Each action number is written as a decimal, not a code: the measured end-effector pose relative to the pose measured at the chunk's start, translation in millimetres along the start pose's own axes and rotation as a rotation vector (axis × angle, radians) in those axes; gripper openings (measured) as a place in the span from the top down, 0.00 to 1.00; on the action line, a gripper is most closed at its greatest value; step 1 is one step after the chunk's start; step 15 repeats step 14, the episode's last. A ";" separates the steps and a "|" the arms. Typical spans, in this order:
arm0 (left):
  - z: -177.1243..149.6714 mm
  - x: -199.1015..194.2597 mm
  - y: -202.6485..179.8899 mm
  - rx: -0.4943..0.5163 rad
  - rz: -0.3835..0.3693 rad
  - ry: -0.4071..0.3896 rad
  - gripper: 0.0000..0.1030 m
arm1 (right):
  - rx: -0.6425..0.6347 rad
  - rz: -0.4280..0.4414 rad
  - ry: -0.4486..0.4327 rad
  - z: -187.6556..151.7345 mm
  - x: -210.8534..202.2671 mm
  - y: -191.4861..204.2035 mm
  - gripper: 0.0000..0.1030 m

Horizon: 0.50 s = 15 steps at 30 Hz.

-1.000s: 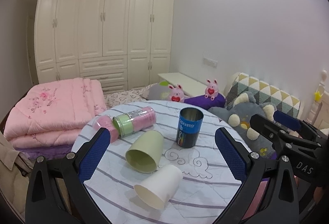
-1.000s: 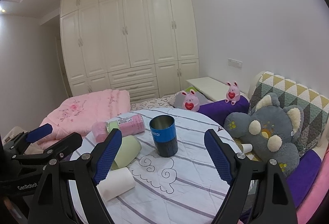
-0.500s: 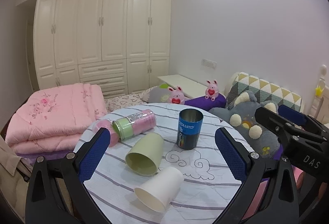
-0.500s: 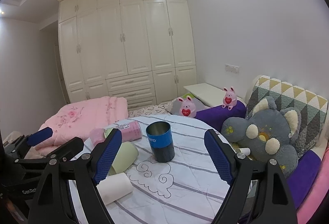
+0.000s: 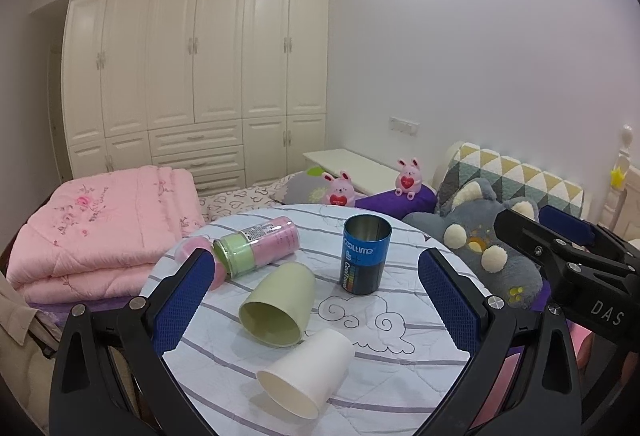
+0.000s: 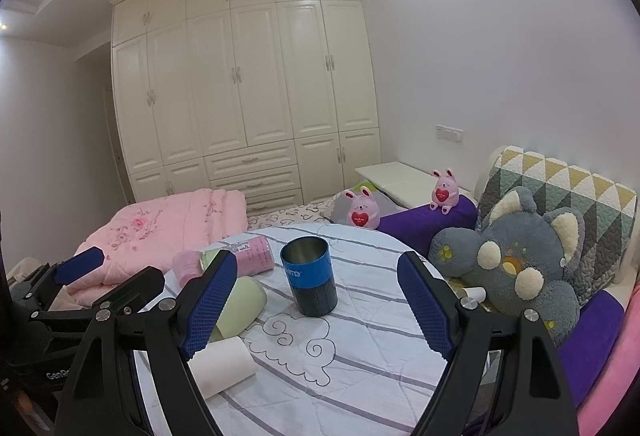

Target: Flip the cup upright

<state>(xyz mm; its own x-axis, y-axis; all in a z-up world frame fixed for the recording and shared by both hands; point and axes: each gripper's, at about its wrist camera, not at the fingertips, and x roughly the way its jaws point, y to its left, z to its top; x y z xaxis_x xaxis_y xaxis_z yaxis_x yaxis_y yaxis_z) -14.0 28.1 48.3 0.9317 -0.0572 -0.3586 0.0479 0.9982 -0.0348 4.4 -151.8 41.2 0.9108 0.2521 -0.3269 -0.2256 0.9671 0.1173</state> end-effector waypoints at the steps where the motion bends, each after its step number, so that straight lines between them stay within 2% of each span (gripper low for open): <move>1: -0.1 0.5 -0.1 0.001 0.000 0.000 0.00 | 0.001 0.000 0.001 0.0 0.2 0.0 0.19; 15: -2.4 13.4 3.0 0.003 0.017 0.033 0.00 | 0.001 0.001 0.024 -2.3 11.1 -0.5 0.19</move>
